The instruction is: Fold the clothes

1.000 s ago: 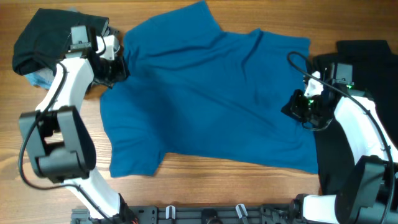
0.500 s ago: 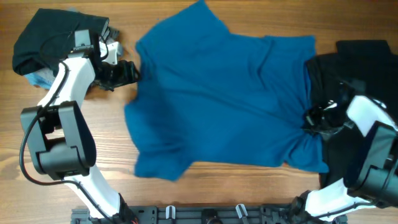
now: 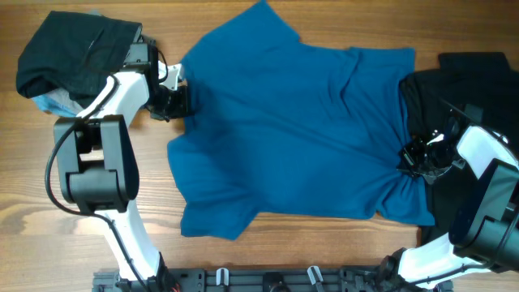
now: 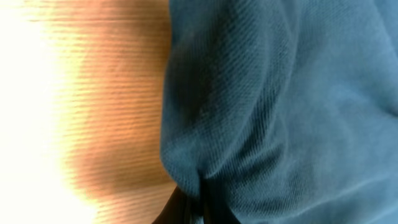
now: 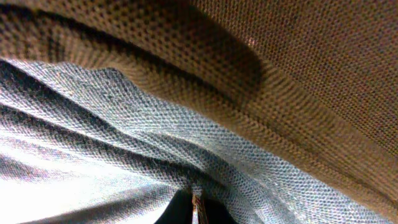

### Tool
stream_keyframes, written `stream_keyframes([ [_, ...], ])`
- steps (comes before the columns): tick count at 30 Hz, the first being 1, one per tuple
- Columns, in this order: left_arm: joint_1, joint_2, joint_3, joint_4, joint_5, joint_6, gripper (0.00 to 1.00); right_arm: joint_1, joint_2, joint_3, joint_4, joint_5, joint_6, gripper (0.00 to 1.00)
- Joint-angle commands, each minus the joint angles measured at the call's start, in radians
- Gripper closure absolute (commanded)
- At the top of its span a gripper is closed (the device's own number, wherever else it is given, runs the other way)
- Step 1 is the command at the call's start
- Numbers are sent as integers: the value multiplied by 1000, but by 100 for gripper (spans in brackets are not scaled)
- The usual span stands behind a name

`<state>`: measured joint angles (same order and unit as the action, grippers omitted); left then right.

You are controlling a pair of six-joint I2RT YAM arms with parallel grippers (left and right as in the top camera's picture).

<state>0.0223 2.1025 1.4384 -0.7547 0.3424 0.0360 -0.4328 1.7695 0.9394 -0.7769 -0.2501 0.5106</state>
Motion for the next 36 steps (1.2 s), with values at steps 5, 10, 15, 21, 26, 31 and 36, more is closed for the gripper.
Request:
stream_keyframes([
  [5, -80, -208, 125, -141, -474, -109, 77, -13, 78, -53, 33, 190, -14, 95],
  [10, -31, -188, 116, -167, -514, -183, 44, -13, 78, -53, 32, 190, -37, 94],
  [15, 0, -117, 0, -78, -273, -167, 40, -13, 78, -53, 32, 167, -40, 92],
  [21, 5, 46, -80, 12, -206, -75, 96, -13, 78, -53, 24, 151, -40, 90],
  [26, 128, 78, -20, 60, -517, -234, 96, -13, 40, -53, 23, 116, -103, 89],
  [31, 150, 78, 132, 116, -353, -88, 96, -13, -171, -53, 66, -169, -323, 71],
  [36, 144, 33, 195, 11, -214, -35, 86, 33, -351, -53, 60, -286, -377, 63],
])
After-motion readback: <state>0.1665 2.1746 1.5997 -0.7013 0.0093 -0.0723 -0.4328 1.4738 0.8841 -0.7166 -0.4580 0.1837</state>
